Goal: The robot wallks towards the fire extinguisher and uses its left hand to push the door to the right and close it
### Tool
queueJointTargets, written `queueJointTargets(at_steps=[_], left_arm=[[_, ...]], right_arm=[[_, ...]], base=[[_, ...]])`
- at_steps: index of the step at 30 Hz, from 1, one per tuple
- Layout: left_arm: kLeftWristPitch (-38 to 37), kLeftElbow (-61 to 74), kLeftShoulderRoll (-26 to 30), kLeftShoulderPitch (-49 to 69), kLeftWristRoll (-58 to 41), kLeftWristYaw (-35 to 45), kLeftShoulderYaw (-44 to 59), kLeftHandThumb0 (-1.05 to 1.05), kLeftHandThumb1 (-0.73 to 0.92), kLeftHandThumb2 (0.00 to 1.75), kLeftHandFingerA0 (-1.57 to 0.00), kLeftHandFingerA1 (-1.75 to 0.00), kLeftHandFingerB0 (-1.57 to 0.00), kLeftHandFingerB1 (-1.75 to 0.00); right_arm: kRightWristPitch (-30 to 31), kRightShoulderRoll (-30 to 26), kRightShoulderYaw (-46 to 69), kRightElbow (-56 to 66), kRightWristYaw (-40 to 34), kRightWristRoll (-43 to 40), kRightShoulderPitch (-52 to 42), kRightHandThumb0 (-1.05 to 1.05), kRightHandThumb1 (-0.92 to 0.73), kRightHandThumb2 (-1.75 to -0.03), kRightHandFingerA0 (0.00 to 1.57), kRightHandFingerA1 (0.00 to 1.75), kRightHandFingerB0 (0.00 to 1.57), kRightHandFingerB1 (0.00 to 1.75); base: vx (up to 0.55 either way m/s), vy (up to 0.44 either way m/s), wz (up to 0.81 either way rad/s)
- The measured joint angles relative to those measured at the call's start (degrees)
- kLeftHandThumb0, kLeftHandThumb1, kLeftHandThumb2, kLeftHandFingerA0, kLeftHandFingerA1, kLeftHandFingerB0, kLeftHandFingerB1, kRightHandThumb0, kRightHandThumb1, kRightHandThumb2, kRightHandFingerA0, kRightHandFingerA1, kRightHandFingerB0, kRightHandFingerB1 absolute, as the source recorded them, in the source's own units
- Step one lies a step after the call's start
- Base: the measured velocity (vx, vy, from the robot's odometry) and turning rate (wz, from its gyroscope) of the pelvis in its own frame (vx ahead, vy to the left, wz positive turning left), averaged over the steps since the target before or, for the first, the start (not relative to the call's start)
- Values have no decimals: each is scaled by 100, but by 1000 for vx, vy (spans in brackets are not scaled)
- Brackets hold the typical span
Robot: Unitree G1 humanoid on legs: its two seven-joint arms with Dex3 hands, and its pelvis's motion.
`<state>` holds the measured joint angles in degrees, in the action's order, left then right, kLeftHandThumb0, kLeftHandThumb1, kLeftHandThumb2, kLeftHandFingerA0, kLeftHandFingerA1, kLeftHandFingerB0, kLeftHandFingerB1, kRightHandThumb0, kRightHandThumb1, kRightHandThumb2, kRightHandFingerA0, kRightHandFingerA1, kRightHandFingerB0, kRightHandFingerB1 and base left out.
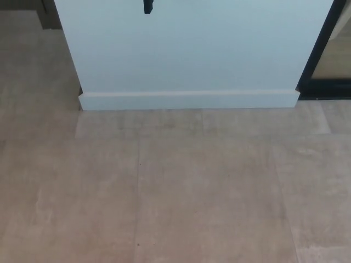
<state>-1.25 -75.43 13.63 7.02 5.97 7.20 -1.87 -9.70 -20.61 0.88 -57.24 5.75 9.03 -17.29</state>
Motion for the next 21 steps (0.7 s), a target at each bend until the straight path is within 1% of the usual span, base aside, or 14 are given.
queueJointTargets(at_steps=[6,7,9,10,14,15,16,17,21], left_arm=[[0,-24,-4,-54,-9,29,120,-49,46,54,-45,-49,-52,-38],[0,-26,-4,-60,-8,30,130,-51,50,55,-45,-52,-58,-40],[-1,-25,-4,-76,-7,33,146,-51,50,55,-45,-52,-58,-40],[-11,-21,-2,-91,1,43,143,-52,48,55,-43,-51,-48,-38],[-53,-19,0,-116,13,82,145,-54,49,55,-43,-51,-49,-38],[-56,-20,1,-121,15,85,143,-54,49,55,-42,-53,-48,-38],[-58,-20,2,-128,24,87,136,-54,49,55,-42,-53,-48,-38],[-59,-21,3,-130,29,88,131,-53,49,55,-43,-51,-51,-39],[-77,-23,10,-125,51,104,121,-53,48,56,-44,-51,-51,-39]], right_arm=[[-20,0,-43,25,4,2,42,-48,-45,-54,26,47,31,32],[-23,0,-46,30,4,2,49,-49,-43,-54,28,50,30,33],[-31,-1,-56,48,4,3,69,-49,-43,-54,28,50,30,33],[-34,-1,-65,77,3,6,88,-53,-43,-54,28,49,28,33],[-52,-9,-119,146,-8,36,122,-53,-43,-54,28,48,28,32],[-58,-10,-137,148,-14,45,125,-50,-43,-54,26,45,28,31],[-70,-10,-165,149,-25,59,126,-50,-43,-54,26,45,28,31],[-74,-9,-164,130,-25,59,131,-53,-43,-53,28,46,28,33],[-86,-5,-115,-56,-25,31,191,-53,-42,-54,26,48,27,34]], base=[[0,0,0],[0,0,0],[0,0,0],[0,0,0],[0,0,0],[0,0,0],[0,0,0],[0,0,0],[0,0,2]])
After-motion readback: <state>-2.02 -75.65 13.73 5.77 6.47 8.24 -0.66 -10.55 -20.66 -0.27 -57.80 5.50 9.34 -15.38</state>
